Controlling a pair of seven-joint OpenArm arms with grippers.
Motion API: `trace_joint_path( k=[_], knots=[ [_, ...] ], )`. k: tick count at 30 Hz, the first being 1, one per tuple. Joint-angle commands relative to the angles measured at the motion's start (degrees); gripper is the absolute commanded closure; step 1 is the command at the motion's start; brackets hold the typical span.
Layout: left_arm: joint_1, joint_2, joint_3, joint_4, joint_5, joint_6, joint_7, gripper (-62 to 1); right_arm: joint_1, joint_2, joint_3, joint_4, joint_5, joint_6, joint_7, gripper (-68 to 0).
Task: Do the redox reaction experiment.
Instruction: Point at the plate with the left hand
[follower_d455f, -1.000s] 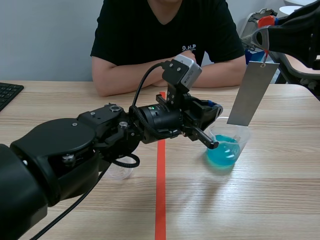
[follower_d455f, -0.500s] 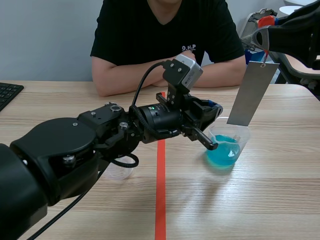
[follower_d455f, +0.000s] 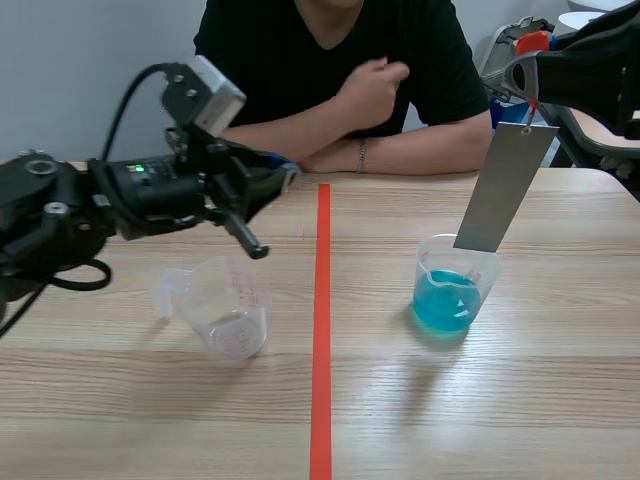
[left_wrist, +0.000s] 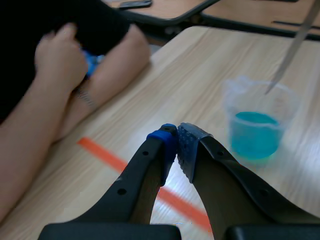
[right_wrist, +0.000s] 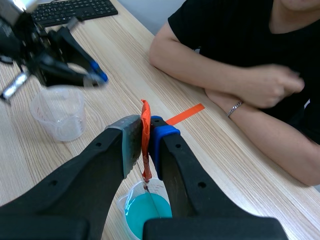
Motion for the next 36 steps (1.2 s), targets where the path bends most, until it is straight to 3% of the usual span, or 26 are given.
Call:
trace_joint_path(
  k=[1,9,12,16,19,24,32,36],
  knots=[
    [3.2,-2.8,-2.2,0.2,0.1,0.0,-0.9,-4.0,1.6,0.3,0.8,1.0,0.7,0.4,0.9,-1.5],
    [21.9,-12.9,-16.3,0.7,3.2,0.0,-6.3,-4.0,1.6,-0.6,0.8,1.0,0.7,0.4,0.8,-1.5],
    [31.0,-14.6,-22.8,0.9,4.0,0.0,-9.8,-4.0,1.6,-1.2,0.8,1.0,0.7,0.4,0.4,-1.5],
    [43.5,-14.0,-32.0,0.9,9.4,0.0,-16.0,-4.0,1.6,-2.3,0.8,1.0,0.6,0.4,-0.4,-1.5],
    [52.3,-12.4,-37.9,0.9,11.1,0.0,-21.5,-4.0,1.6,-2.9,0.8,1.0,0.4,0.4,-0.7,-1.5],
    [63.5,-6.8,-44.6,0.9,17.2,1.7,-29.9,-4.0,1.6,-2.9,0.8,1.0,0.2,0.4,-0.9,-1.5],
    [73.6,4.3,-46.9,3.5,28.0,8.9,-36.6,-4.0,1.6,-2.9,0.8,0.9,0.2,0.4,-1.1,-1.5],
    [76.5,8.5,-46.9,5.9,32.3,9.1,-36.9,-4.0,1.6,-2.9,0.8,-0.1,0.2,0.4,-0.9,-1.5]
  ],
)
